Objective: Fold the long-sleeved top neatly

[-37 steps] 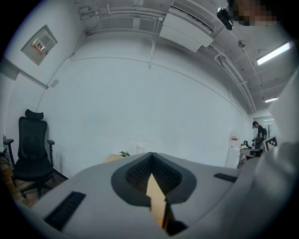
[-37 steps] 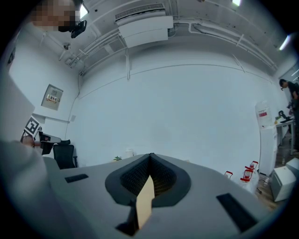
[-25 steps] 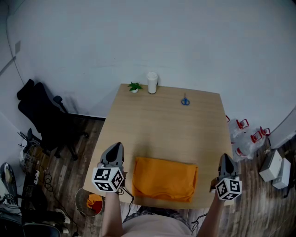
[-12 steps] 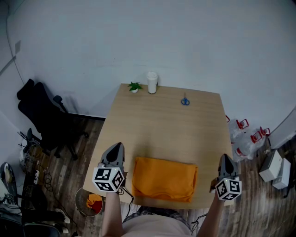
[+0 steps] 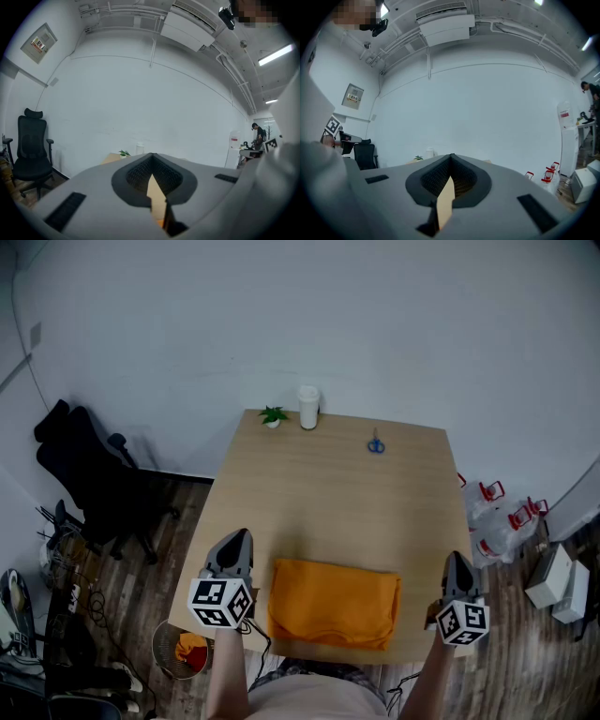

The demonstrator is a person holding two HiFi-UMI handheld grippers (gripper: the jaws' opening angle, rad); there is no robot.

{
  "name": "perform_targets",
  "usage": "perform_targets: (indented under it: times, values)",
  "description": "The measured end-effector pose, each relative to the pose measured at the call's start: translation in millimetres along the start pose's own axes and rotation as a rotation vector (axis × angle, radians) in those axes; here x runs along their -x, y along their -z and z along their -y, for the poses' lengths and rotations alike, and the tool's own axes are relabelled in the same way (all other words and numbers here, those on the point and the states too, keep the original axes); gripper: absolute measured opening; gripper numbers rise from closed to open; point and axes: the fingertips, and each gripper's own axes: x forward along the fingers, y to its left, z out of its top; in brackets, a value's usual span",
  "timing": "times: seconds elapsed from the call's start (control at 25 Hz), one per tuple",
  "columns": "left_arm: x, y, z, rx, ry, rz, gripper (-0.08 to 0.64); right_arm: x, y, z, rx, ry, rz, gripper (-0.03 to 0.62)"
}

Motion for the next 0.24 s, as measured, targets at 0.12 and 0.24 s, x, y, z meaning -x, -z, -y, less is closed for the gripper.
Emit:
perform_targets:
  times: [0.12,0.24]
  values:
    - [-0.3,0.1,-1.5,0.000,0.001,0.000,0.000,-0.4,0.6,-1.3,0.003,0.000,-0.001,0.006]
    - [-1.6,-0.4,-2.6,0.001,0.002,0.000,0.001,-1.8,0.4,-2.9,0.007,-0.001,-0.001,0.006]
